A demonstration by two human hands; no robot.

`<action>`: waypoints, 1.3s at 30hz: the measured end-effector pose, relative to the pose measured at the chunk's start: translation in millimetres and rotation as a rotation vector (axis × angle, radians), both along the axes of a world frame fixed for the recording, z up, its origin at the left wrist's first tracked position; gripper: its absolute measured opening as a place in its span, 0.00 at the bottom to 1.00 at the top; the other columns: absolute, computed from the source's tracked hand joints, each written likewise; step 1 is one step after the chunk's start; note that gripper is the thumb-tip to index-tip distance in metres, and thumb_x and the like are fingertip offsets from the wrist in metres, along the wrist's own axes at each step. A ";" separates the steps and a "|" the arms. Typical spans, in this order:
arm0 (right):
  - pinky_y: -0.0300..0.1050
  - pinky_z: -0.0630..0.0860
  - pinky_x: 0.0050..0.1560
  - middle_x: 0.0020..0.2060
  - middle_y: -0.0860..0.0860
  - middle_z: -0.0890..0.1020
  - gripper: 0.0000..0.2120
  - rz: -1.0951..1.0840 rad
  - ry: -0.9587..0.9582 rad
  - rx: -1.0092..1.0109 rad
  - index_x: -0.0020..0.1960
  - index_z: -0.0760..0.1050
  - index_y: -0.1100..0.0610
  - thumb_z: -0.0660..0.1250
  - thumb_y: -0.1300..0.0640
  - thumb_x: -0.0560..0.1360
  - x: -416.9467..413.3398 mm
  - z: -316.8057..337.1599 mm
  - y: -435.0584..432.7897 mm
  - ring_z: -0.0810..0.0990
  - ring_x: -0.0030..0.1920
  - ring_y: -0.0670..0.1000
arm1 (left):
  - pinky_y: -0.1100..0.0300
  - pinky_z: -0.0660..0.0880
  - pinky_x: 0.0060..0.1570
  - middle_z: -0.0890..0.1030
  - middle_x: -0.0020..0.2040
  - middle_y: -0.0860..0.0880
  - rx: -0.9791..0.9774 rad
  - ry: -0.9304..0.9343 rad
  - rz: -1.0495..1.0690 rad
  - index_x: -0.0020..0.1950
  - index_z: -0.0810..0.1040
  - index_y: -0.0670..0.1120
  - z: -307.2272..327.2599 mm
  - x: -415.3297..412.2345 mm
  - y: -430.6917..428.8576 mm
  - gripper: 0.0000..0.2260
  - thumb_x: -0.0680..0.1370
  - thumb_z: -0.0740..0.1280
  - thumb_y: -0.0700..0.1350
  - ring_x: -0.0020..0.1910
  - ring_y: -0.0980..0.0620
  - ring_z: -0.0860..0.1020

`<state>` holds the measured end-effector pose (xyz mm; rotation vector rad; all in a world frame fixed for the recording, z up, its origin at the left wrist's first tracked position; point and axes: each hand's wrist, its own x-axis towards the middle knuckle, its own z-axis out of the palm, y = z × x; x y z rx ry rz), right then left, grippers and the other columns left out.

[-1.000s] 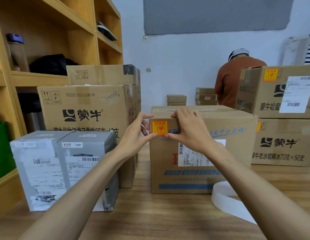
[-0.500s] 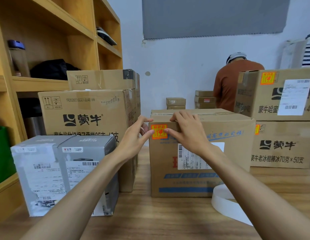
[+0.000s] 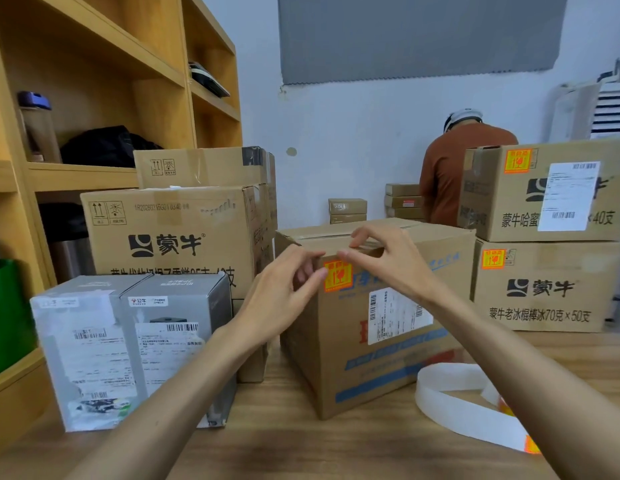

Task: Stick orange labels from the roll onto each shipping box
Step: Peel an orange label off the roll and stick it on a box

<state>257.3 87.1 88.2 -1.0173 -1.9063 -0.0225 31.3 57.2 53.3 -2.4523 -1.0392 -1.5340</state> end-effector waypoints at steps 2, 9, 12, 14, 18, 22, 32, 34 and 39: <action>0.52 0.64 0.69 0.55 0.41 0.80 0.26 -0.130 -0.135 0.080 0.47 0.81 0.46 0.60 0.26 0.70 2.3 0.5 -11.6 0.73 0.62 0.46 | 0.63 0.73 0.52 0.77 0.51 0.52 -0.052 -0.102 0.022 0.65 0.80 0.50 8.7 -1.3 3.2 0.12 0.84 0.63 0.48 0.51 0.56 0.76; 0.52 0.64 0.67 0.56 0.47 0.79 0.36 -0.347 -0.289 0.175 0.58 0.79 0.47 0.50 0.23 0.71 -41.6 -10.2 -45.0 0.72 0.60 0.49 | 0.57 0.60 0.73 0.66 0.74 0.46 -0.371 -0.123 0.247 0.79 0.67 0.51 23.2 -8.4 39.8 0.20 0.87 0.56 0.42 0.74 0.50 0.66; 0.55 0.69 0.62 0.51 0.50 0.80 0.34 -0.442 -0.319 0.204 0.53 0.77 0.52 0.53 0.24 0.71 -52.1 -18.2 -42.1 0.74 0.55 0.53 | 0.54 0.58 0.76 0.61 0.79 0.46 -0.406 -0.069 0.239 0.79 0.67 0.52 20.0 -3.2 42.2 0.20 0.87 0.55 0.41 0.78 0.47 0.61; 0.55 0.71 0.58 0.48 0.51 0.79 0.29 -0.465 -0.302 0.245 0.50 0.75 0.53 0.57 0.27 0.72 -47.4 -19.1 -38.6 0.75 0.52 0.54 | 0.56 0.59 0.74 0.62 0.78 0.47 -0.381 -0.070 0.211 0.76 0.70 0.53 16.9 -1.9 41.5 0.19 0.86 0.56 0.41 0.78 0.48 0.61; 0.53 0.70 0.57 0.44 0.48 0.77 0.21 -0.354 -0.290 0.249 0.46 0.72 0.52 0.58 0.34 0.74 -17.5 -12.6 -38.9 0.74 0.50 0.53 | 0.60 0.58 0.71 0.61 0.78 0.49 -0.359 -0.018 0.169 0.74 0.71 0.56 15.9 -1.5 40.3 0.17 0.86 0.59 0.43 0.77 0.48 0.62; 0.48 0.68 0.50 0.43 0.44 0.77 0.15 -0.174 -0.227 0.169 0.45 0.72 0.52 0.65 0.39 0.76 26.3 -9.6 -45.0 0.72 0.48 0.49 | 0.57 0.58 0.72 0.58 0.80 0.49 -0.396 -0.009 0.154 0.80 0.63 0.57 19.5 3.3 36.4 0.22 0.86 0.59 0.47 0.79 0.49 0.59; 0.56 0.70 0.64 0.60 0.48 0.74 0.18 -0.288 -0.045 0.029 0.62 0.79 0.46 0.65 0.40 0.77 92.0 -24.6 -35.5 0.72 0.62 0.50 | 0.57 0.67 0.64 0.67 0.66 0.53 -0.294 0.082 0.131 0.73 0.72 0.57 18.5 6.8 25.3 0.17 0.84 0.64 0.46 0.63 0.56 0.67; 0.55 0.74 0.60 0.54 0.46 0.76 0.20 -0.294 0.006 -0.065 0.67 0.76 0.44 0.63 0.39 0.78 98.1 -26.9 -33.2 0.75 0.56 0.49 | 0.57 0.68 0.63 0.67 0.63 0.52 -0.219 0.065 0.155 0.72 0.74 0.58 12.1 6.7 22.3 0.17 0.83 0.66 0.46 0.62 0.54 0.68; 0.48 0.76 0.56 0.46 0.47 0.83 0.17 -0.096 0.209 -0.195 0.70 0.74 0.47 0.64 0.50 0.81 92.2 -29.9 -23.9 0.81 0.52 0.47 | 0.55 0.73 0.58 0.68 0.61 0.51 -0.127 -0.028 0.198 0.69 0.77 0.54 4.8 4.5 16.6 0.17 0.80 0.70 0.47 0.57 0.51 0.71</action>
